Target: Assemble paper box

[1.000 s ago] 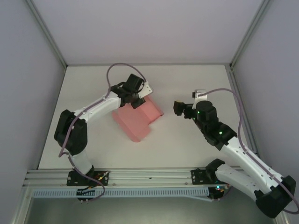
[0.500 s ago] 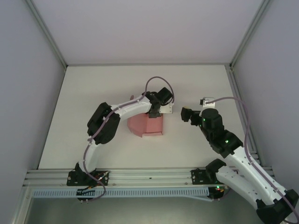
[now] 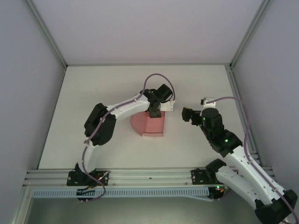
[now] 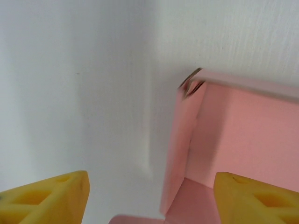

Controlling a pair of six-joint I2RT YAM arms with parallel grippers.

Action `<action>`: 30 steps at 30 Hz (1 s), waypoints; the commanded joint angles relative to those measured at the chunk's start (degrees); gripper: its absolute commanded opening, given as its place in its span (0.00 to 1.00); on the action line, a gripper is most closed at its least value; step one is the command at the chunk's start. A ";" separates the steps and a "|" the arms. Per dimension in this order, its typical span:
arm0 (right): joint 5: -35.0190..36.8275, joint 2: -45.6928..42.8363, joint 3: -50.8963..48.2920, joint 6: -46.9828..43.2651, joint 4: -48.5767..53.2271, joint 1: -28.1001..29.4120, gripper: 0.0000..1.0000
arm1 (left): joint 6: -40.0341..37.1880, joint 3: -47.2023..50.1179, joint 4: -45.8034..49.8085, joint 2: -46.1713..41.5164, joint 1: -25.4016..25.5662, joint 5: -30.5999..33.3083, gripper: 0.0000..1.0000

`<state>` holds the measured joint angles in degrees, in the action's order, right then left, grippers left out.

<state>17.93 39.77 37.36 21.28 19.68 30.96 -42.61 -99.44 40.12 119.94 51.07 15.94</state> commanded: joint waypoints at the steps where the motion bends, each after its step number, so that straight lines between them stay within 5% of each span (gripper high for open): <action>1: -1.54 0.01 -0.76 0.15 -0.30 -0.59 1.00 | -0.14 0.83 -0.51 -3.04 0.44 0.31 0.72; 3: -1.76 0.44 -0.79 -0.39 -0.65 -0.89 1.00 | 0.85 1.31 -0.82 -5.04 0.45 -0.48 0.77; 4: -2.06 0.93 -0.78 -0.81 -0.83 -1.11 1.00 | 1.27 2.02 -1.93 -6.52 0.46 -1.09 0.95; 5: -2.64 1.54 -0.71 -1.50 -1.19 -1.41 1.00 | 1.74 2.91 -3.29 -8.17 0.45 -1.66 1.00; 10: -15.84 8.49 1.27 -8.93 -3.93 -4.13 1.00 | 10.09 9.35 -16.19 -19.36 0.26 -2.17 1.00; 16: -35.18 27.48 11.42 -25.90 -1.56 -4.42 0.94 | 32.46 18.26 -27.47 -36.03 -1.62 1.95 1.00; 23: -41.03 51.36 28.01 -38.41 3.65 -2.84 0.86 | 62.06 36.44 -24.48 -54.64 -16.08 2.75 1.00; 30: -41.72 67.67 38.55 -41.31 8.56 -0.56 0.69 | 70.72 47.99 -16.50 -62.59 -27.41 0.87 1.00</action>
<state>-22.22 104.68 73.25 -16.80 23.64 29.06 20.80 -53.45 19.92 59.37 24.93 17.93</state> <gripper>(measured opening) 0.705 0.997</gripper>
